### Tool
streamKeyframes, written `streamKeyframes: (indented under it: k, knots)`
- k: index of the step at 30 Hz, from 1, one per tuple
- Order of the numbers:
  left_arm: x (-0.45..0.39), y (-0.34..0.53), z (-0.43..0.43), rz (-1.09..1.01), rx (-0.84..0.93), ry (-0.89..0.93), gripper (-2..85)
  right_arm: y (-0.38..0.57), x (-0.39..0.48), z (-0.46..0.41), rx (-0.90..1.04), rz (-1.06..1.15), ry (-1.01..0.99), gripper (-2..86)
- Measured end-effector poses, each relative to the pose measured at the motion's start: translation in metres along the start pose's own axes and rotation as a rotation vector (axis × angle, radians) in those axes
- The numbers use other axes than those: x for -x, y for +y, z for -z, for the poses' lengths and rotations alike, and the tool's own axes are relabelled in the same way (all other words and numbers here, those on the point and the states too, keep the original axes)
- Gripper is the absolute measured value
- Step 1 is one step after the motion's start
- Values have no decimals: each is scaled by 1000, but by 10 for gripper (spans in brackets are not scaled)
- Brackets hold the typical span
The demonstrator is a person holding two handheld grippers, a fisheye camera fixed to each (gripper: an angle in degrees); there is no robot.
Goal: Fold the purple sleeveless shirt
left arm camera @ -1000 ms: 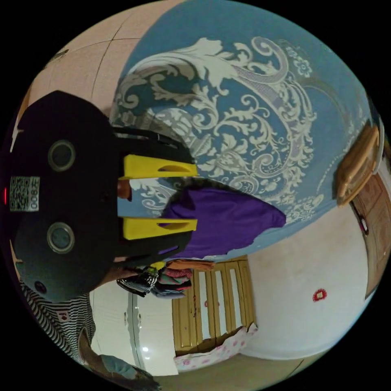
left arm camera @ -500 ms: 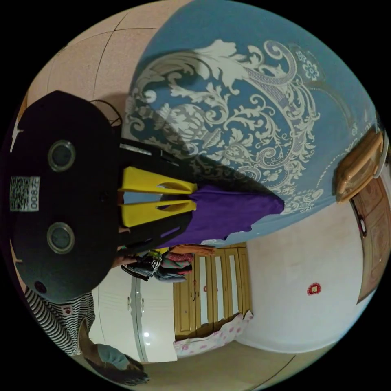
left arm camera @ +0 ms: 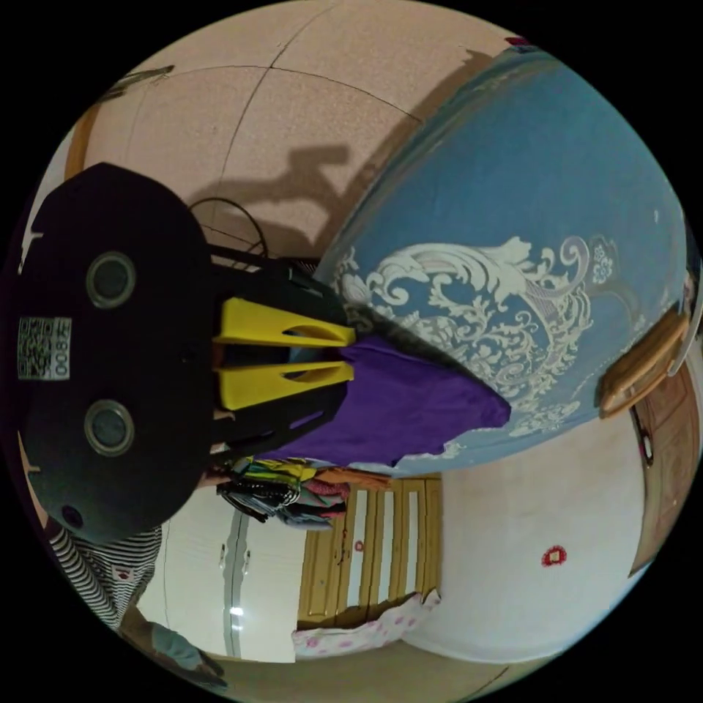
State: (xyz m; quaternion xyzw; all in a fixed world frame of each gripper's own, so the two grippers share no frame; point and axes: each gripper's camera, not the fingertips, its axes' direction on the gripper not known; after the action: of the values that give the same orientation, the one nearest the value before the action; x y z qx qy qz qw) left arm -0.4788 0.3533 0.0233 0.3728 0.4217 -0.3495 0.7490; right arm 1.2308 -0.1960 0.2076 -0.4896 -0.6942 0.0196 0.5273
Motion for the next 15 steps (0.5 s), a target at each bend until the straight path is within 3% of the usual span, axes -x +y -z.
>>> streamKeyframes:
  k: [8, 11, 15]
  knots:
    - [22, 89, -23, 40, -124, -45, 49, 25, -25, -7, -49, -39, -38, 11]
    - [4, 132, -31, -93, -199, -25, 55, 30, -25, -4, -70, -18, -51, 11]
    - [-67, 189, -104, -427, -19, -1, 75, 33, -22, -1, -80, 22, -62, 12]
